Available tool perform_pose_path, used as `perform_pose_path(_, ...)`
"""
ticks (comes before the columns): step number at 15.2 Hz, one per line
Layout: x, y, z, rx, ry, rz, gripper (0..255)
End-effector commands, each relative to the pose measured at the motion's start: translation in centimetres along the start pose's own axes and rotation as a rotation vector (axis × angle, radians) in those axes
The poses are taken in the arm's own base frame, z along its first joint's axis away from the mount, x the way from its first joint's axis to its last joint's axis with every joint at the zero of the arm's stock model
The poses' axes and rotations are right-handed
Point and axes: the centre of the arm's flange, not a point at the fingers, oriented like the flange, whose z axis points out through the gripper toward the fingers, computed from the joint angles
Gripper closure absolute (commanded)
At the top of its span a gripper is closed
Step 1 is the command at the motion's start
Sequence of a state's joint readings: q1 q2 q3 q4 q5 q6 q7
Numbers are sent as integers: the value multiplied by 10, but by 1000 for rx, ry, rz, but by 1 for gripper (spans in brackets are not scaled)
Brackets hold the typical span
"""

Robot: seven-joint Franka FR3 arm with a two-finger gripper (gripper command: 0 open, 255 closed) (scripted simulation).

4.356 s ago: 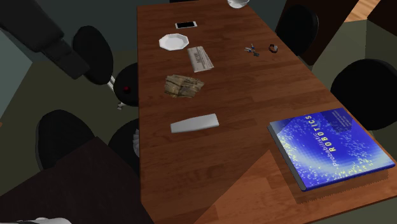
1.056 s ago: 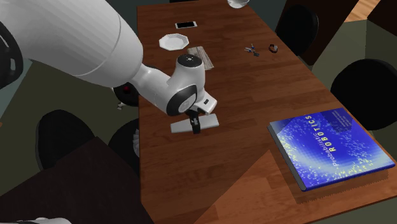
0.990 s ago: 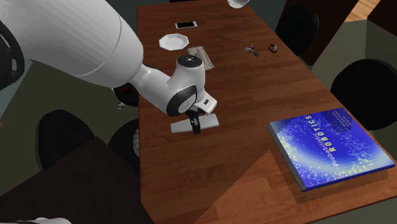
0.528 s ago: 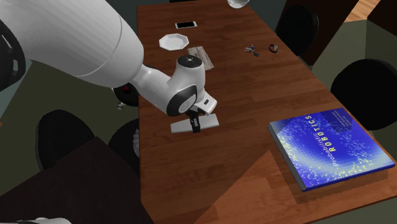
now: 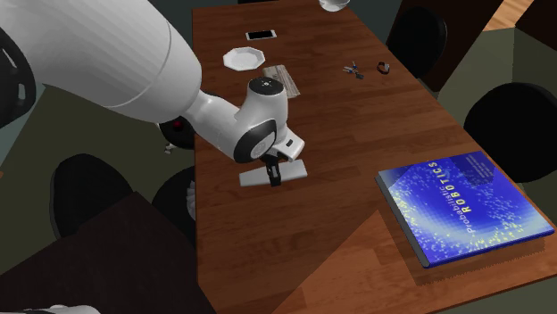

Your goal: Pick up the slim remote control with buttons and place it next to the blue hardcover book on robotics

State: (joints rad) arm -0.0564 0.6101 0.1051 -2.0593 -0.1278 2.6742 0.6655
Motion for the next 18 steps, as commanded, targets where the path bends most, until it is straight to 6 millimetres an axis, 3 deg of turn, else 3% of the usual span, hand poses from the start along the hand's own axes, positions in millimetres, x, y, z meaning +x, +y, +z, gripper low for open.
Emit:
perform_pose_path(1, 0, 0, -5, 0, 0, 0, 255)
perform_pose_path(18, 1, -1, -95, 0, 0, 0, 255)
